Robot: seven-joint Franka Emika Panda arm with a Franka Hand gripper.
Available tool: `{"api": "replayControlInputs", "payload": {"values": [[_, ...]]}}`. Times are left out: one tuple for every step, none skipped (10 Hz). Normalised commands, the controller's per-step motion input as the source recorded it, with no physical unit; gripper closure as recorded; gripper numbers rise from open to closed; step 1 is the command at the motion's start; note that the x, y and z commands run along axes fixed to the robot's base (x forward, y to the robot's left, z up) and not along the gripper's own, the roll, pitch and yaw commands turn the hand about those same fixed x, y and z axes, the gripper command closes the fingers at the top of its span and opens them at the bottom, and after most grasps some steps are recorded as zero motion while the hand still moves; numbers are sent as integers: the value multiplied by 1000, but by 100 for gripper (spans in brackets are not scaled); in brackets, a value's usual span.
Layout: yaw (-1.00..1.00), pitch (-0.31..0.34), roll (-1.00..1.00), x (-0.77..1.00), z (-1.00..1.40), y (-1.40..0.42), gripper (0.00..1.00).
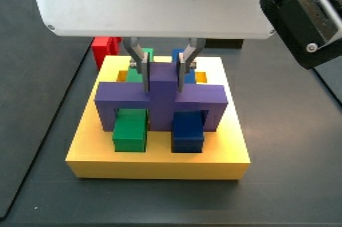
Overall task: Pick up the purple object. Move up. Move to above the board. Insert the purple object.
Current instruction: Insert the purple object.
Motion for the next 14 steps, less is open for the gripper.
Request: {"api": "replayControlInputs", "payload": {"values": [[-34,11,-19,211,0,0,100],[-43,4,-76,120,11,114,100],[0,-17,-160,57,0,137,100],[0,-67,-229,34,0,171,100],[0,-54,-234,37,-14,151,100],[0,-34,-199,0,0,0,100],[0,0,-189,0,0,0,100],[0,0,-163,0,26,0,100],[0,0,-164,51,143,0,100],[0,0,-150,106,234,0,100],[0,0,-131,157,300,0,100],[0,0,-73,146,131,0,100],[0,-4,-7,69,-123,0,100],[0,0,0,6,-160,0,100]]}}
